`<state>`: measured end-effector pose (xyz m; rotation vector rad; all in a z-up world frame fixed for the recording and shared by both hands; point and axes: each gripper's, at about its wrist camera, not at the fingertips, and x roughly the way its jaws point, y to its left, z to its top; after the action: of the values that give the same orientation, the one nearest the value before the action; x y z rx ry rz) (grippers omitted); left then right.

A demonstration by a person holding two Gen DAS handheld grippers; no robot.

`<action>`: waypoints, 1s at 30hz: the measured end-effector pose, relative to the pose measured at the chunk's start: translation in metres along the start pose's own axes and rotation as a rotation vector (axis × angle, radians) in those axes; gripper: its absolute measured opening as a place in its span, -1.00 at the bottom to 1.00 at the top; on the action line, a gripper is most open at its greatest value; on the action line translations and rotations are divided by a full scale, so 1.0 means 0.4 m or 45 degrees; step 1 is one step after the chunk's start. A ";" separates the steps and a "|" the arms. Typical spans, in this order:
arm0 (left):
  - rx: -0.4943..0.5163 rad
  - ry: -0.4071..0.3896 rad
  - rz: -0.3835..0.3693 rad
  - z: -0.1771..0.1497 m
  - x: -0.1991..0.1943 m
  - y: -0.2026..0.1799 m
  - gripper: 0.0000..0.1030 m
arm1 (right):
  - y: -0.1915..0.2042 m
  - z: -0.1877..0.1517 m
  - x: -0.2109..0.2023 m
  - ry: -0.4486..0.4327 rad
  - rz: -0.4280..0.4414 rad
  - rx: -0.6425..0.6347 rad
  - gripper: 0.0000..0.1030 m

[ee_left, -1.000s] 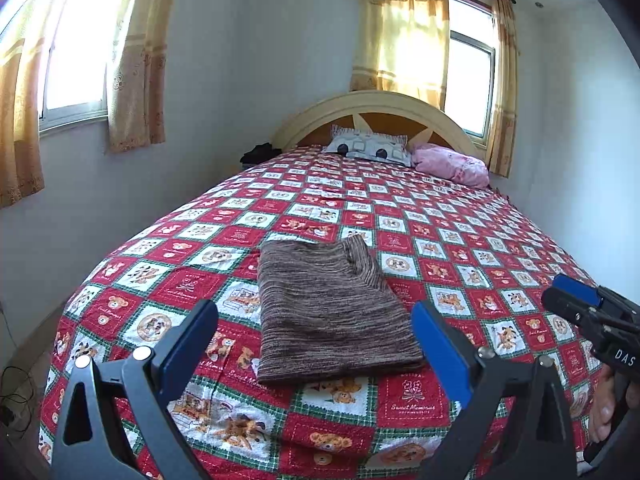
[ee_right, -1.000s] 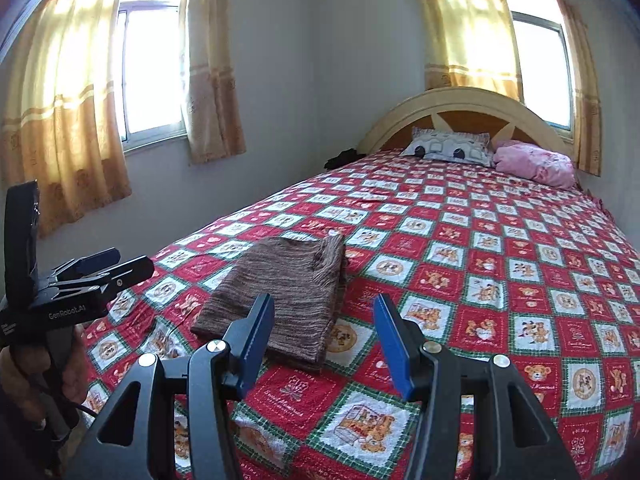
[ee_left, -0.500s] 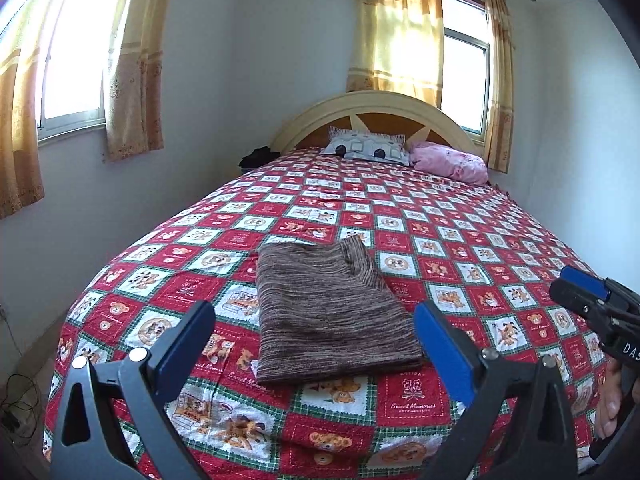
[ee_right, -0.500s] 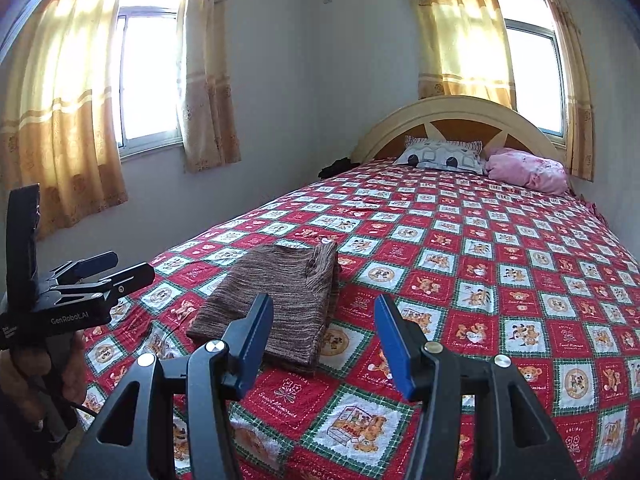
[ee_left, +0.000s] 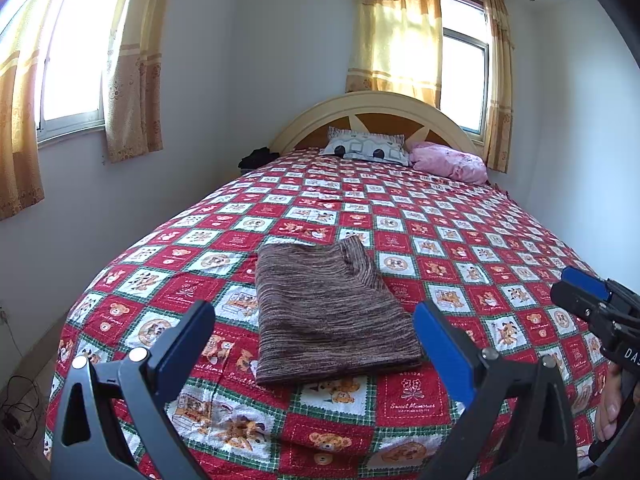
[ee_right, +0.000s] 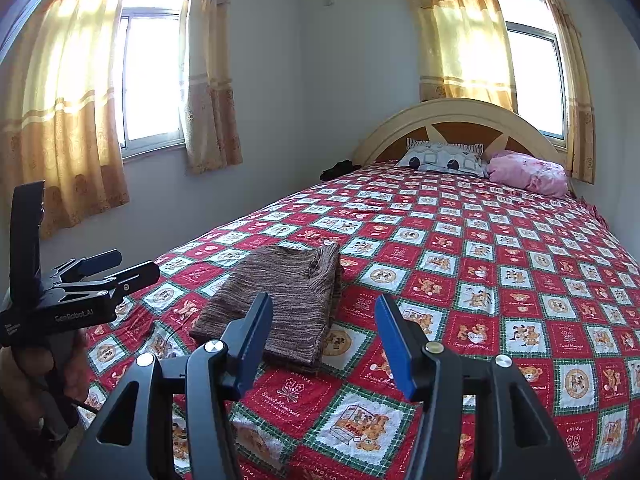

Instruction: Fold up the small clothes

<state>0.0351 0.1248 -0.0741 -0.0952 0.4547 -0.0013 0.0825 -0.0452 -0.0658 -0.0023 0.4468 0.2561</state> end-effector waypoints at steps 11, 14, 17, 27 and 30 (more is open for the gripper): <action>0.024 -0.010 0.004 0.005 -0.002 0.000 1.00 | -0.011 0.000 -0.014 -0.038 0.002 0.019 0.24; 0.028 0.001 -0.018 0.011 -0.003 0.000 1.00 | -0.013 0.000 -0.016 -0.040 -0.002 0.019 0.24; 0.038 -0.017 -0.006 0.014 -0.010 -0.001 1.00 | -0.015 0.000 -0.019 -0.046 -0.009 0.019 0.24; -0.002 -0.044 -0.012 0.022 -0.020 0.014 1.00 | -0.013 0.000 -0.032 -0.066 -0.005 0.004 0.24; -0.004 -0.039 -0.006 0.023 -0.019 0.014 1.00 | -0.012 0.000 -0.033 -0.068 -0.003 -0.001 0.24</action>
<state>0.0322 0.1315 -0.0632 -0.0994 0.4237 -0.0039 0.0724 -0.0529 -0.0604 0.0031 0.3935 0.2536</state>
